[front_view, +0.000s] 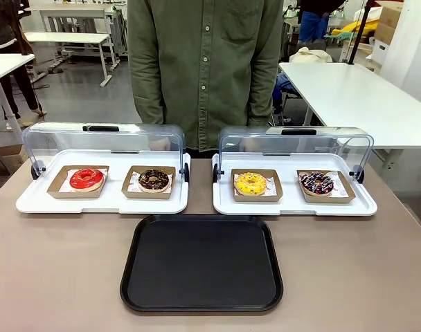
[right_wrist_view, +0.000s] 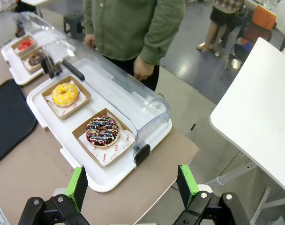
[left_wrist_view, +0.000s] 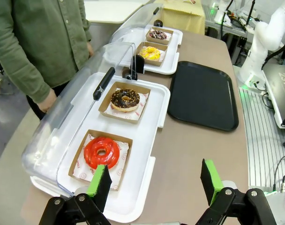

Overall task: Move the third donut from the left to the tray.
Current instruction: Pick up the Paper togo box containing the Donut indicated by the person and place it on the Handle tray.

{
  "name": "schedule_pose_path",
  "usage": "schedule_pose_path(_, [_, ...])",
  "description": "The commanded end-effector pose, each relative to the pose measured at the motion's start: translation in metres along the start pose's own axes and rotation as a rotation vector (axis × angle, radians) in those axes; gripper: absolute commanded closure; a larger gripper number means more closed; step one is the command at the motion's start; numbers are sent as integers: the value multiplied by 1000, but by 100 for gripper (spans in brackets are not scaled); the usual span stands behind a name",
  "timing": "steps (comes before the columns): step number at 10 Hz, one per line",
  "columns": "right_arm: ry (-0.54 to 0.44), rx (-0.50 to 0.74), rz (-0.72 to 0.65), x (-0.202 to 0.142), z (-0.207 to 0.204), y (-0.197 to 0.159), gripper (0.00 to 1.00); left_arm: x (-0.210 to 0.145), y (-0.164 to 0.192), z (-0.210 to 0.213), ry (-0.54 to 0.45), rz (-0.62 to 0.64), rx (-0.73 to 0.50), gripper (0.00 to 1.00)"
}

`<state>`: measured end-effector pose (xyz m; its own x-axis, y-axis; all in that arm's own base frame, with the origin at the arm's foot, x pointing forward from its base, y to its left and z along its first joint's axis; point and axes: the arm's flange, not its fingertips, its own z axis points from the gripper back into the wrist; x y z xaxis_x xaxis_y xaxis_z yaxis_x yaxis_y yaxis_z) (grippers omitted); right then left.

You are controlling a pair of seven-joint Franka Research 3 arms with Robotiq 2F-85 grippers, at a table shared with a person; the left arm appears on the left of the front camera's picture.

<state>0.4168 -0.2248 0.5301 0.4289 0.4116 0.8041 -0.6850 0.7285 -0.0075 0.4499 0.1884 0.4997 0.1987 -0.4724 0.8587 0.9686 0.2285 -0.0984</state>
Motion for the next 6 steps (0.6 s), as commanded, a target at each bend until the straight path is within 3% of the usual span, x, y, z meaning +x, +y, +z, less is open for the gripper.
schedule_pose_path(1, [-32,0,25,-1,-1,-2,0,0,0,1,-1,-2,1,0])
schedule_pose_path(6, [-32,0,25,-1,-1,-2,0,0,0,1,-1,-2,1,0])
